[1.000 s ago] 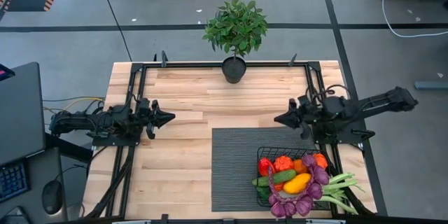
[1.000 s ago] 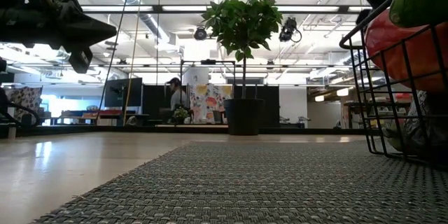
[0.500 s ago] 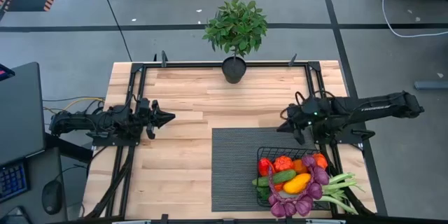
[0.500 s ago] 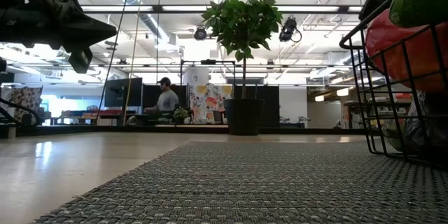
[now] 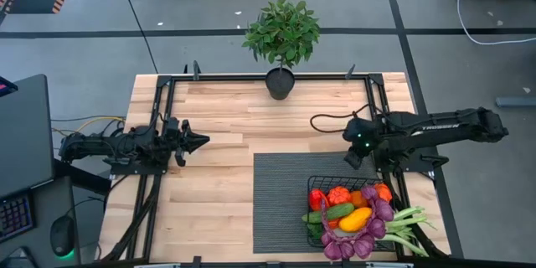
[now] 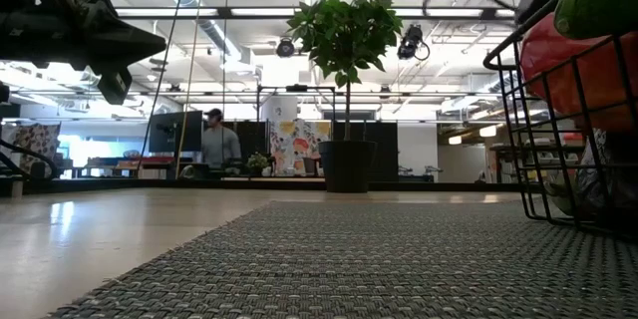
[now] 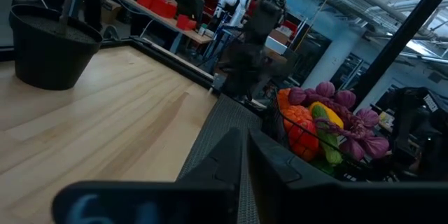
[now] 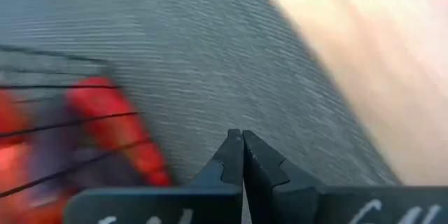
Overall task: Build produce basket
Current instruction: Adjust the gray table mat
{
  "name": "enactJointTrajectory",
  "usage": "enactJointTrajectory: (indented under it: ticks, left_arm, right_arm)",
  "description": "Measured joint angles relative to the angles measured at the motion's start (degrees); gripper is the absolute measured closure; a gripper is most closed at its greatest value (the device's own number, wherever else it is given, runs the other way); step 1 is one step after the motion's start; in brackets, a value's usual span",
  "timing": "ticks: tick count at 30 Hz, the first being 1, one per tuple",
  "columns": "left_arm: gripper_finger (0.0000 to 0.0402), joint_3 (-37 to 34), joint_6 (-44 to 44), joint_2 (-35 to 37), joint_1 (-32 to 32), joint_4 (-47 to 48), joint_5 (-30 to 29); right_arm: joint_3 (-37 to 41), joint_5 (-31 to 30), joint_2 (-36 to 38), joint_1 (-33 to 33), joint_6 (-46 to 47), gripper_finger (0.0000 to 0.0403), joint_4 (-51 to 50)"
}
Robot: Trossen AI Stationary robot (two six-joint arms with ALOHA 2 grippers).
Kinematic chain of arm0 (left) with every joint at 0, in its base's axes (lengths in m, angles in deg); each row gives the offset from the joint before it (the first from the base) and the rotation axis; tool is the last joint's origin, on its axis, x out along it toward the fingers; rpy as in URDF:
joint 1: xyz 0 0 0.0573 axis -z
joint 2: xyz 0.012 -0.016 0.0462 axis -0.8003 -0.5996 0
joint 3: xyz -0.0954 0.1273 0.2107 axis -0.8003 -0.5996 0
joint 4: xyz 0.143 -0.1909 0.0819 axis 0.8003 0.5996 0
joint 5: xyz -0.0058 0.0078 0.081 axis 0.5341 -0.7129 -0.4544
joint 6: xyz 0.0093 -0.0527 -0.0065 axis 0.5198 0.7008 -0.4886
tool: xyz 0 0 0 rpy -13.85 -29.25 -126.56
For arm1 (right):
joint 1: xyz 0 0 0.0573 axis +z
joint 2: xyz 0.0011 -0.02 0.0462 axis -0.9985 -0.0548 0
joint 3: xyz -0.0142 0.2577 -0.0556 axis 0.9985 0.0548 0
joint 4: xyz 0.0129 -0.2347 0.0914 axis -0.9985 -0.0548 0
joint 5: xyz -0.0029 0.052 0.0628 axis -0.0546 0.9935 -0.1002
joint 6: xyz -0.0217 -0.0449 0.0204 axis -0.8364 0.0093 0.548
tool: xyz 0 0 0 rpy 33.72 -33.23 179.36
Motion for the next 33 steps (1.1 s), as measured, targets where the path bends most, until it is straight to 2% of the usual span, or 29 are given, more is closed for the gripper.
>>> enactJointTrajectory:
  ticks: [3, 6, 10, 13, 17, 26, 33]
  left_arm:
    - [0.0376, 0.0, 0.0, 0.0, 0.0, 0.0, 0.0]
    - [0.0374, 0.0, 0.0, 0.0, 0.0, 0.0, 0.0]
    - [0.0367, 0.0, 0.0, 0.0, 0.0, 0.0, 0.0]
    - [0.0365, 0.0, 0.0, 0.0, 0.0, 0.0, 0.0]
    - [0.0372, 0.0, 0.0, 0.0, 0.0, 0.0, 0.0]
    - [0.0370, 0.0, 0.0, 0.0, 0.0, 0.0, 0.0]
    - [0.0368, 0.0, 0.0, 0.0, 0.0, 0.0, 0.0]
  right_arm:
    - [0.0, -3.5, -2.4, 0.0, 3.5, 0.0399, -5.2]
    - [0.0, -3.9, -4.7, 0.0, 5.6, 0.0399, -8.2]
    - [0.0, -3.6, -7.1, 0.0, 8.8, 0.0398, -9.2]
    - [0.0, -6.2, -9.3, 0.0, 11.7, 0.0398, -8.5]
    - [0.0, -6.9, -13.7, 0.0, 12.9, 0.0398, -5.4]
    - [0.1, -3.2, -24.4, 0.0, 14.0, 0.0398, 6.9]
    - [-0.2, -1.6, -28.1, 0.0, 14.8, 0.0398, 12.7]
